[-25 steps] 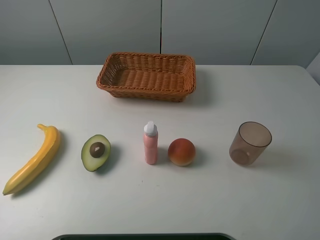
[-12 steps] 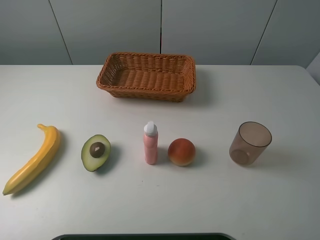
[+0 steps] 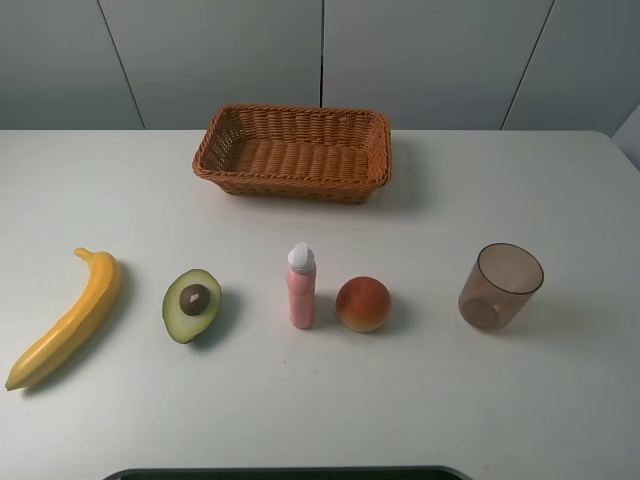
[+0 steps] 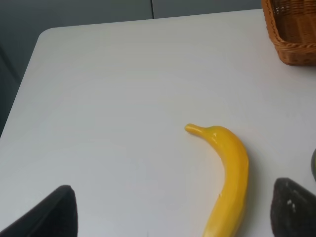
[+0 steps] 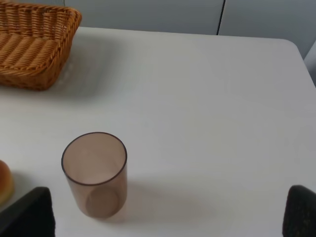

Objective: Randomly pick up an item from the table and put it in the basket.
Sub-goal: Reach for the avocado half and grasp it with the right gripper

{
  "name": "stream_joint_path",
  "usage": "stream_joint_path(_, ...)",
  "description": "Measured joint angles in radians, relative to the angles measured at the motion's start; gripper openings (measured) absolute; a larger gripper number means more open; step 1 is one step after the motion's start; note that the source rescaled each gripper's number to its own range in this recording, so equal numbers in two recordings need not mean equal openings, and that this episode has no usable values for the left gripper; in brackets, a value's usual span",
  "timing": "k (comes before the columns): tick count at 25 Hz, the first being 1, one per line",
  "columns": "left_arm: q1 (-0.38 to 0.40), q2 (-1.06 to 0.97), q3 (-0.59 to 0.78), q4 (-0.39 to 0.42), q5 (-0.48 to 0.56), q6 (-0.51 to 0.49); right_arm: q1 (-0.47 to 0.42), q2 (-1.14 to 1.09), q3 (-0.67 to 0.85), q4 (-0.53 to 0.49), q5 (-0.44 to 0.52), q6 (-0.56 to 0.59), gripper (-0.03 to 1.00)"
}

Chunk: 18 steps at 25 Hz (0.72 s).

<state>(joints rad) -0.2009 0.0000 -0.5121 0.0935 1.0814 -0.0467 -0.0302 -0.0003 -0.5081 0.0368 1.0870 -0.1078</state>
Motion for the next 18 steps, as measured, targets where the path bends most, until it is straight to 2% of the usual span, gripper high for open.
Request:
stream_joint_path(4,0.000,0.000,0.000,0.000,0.000,0.000,0.000,0.057,-0.069,-0.002,-0.037,0.000,1.00)
stream_joint_path(10,0.000,0.000,0.000,0.000,0.000,0.000,0.000,0.409,-0.287,0.035,-0.036,-0.062,1.00)
stream_joint_path(18,0.000,0.000,0.000,0.000,0.000,0.000,0.000,0.884,-0.609,0.306,-0.012,-0.259,1.00)
